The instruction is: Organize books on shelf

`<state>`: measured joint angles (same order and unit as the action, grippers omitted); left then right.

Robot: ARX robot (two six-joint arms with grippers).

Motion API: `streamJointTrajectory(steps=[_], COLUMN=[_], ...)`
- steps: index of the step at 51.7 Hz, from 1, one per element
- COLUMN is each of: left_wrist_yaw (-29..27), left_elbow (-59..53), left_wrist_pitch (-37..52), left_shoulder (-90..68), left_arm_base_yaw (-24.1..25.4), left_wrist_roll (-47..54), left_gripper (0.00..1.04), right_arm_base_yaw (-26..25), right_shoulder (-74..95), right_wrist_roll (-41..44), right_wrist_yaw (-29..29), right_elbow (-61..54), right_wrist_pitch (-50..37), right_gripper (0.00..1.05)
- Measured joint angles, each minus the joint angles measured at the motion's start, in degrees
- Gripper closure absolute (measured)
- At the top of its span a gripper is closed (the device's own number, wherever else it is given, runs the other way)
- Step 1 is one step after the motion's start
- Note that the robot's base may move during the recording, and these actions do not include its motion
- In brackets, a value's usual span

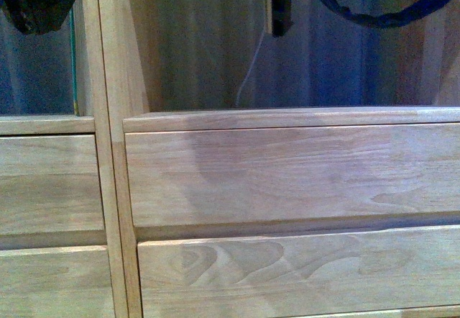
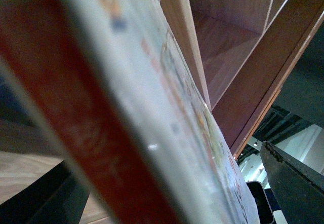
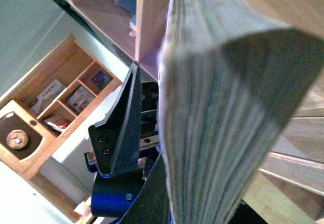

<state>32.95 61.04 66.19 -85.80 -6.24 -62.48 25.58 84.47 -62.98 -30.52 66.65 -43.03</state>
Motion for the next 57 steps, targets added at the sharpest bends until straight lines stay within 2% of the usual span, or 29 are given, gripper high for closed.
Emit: streamJointTrajectory(steps=[3,16,28,31,37,40,44,49,54,57], left_wrist_yaw=[0.26,-0.85,-1.29,-1.44,-1.7,-1.66,-1.57,-1.03,-1.03,-1.16], left_elbow=[-0.28,-1.22,-1.64,-1.99,-2.71,-2.8,-2.8,-2.8,-3.43,-5.62], left_wrist_pitch=[1.05,9.18,11.69,11.98,13.11,13.75,13.73,13.73,13.73,12.74], left_shoulder=[0.0,0.0,0.5,0.52,0.5,0.63,0.66,0.66,0.85,2.73], left_arm_base_yaw=[-0.24,1.2,3.32,3.8,4.5,4.59,4.59,4.61,5.38,7.41], left_wrist_roll=[-0.28,-6.34,-10.01,-10.69,-12.74,-13.64,-14.14,-14.16,-13.97,-12.87], left_gripper=[0.09,0.4,0.66,0.75,0.89,0.97,0.98,0.98,0.98,0.98], right_arm_base_yaw=[0.61,1.51,2.32,2.58,2.8,2.75,2.49,1.07,-1.77,-3.43], right_shoulder=[0.11,0.26,0.26,0.26,0.26,0.37,0.31,-0.26,-1.27,-1.75], right_wrist_roll=[-0.85,-4.07,-3.8,-3.74,-3.56,-3.58,-3.32,-2.01,-1.16,-0.81], right_wrist_yaw=[0.15,-2.29,-2.95,-2.93,-2.27,-1.97,-1.86,-2.43,-3.76,-4.39], right_elbow=[0.0,-0.9,-1.68,-1.7,-1.68,-1.68,-1.68,-2.29,-4.11,-5.01], right_wrist_pitch=[-1.31,-9.49,-10.51,-9.73,-8.37,-7.63,-7.3,-5.86,-5.25,-5.18], right_gripper=[0.98,0.98,0.96,0.86,0.71,0.58,0.4,0.23,0.09,0.05])
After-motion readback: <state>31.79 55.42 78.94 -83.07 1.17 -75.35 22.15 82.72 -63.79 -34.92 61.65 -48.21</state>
